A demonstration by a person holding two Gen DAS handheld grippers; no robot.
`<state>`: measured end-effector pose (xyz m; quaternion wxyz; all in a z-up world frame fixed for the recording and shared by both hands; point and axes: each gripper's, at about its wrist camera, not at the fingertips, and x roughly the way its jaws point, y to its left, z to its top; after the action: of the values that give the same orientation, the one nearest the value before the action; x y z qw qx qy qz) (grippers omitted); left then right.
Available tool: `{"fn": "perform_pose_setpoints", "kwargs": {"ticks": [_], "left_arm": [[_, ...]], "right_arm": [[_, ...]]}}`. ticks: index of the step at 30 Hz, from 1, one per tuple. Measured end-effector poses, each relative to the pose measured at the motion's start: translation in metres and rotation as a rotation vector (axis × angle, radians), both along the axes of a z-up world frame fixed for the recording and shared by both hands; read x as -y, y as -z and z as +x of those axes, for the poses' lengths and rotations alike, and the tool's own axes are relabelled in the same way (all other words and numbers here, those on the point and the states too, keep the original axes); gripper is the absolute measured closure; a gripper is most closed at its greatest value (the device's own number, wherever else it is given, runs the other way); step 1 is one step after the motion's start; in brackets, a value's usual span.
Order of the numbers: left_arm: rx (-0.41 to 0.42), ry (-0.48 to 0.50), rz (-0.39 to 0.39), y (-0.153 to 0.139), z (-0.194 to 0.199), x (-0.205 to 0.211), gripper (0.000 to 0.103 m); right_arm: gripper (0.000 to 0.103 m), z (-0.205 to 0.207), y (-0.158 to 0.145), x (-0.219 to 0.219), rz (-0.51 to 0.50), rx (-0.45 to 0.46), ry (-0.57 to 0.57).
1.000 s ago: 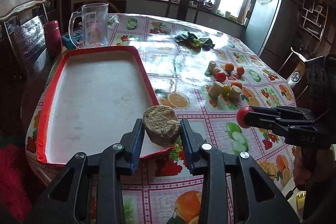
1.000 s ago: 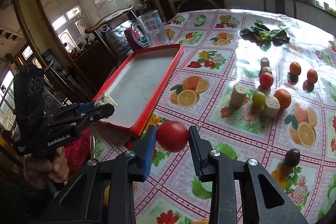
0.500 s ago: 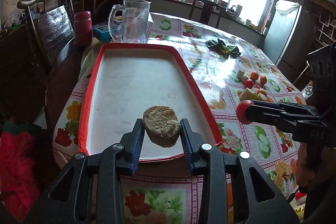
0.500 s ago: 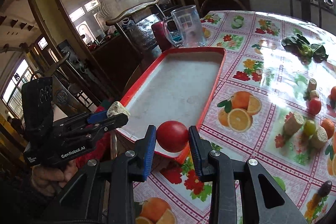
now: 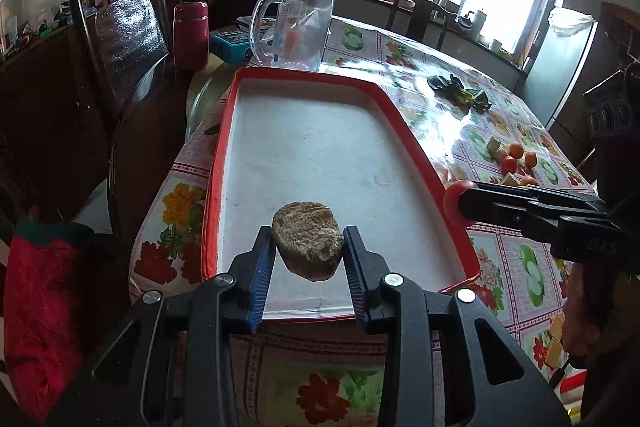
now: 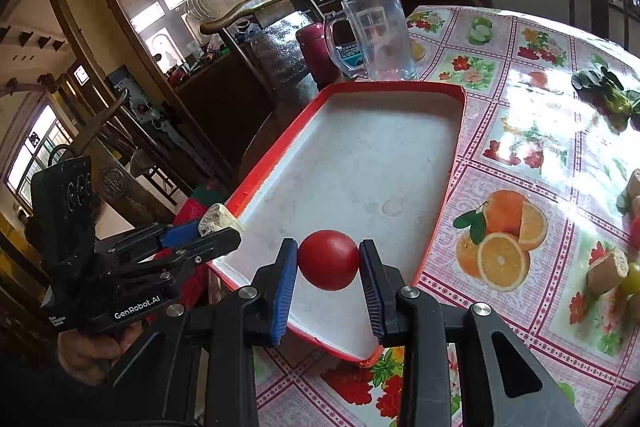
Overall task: Organize fruits
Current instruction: 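Carry the cake and tomato to the red-rimmed tray and release both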
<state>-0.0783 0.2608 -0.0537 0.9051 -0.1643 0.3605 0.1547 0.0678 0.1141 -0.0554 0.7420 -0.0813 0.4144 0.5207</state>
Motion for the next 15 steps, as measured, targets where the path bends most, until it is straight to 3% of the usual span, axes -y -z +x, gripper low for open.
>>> {"fn": "perform_pose_setpoints", "kwargs": {"ticks": [15], "left_arm": [[-0.080, 0.016, -0.028, 0.025, 0.023, -0.011, 0.071]], "right_arm": [[0.071, 0.016, 0.041, -0.035, -0.115, -0.017, -0.029]]}}
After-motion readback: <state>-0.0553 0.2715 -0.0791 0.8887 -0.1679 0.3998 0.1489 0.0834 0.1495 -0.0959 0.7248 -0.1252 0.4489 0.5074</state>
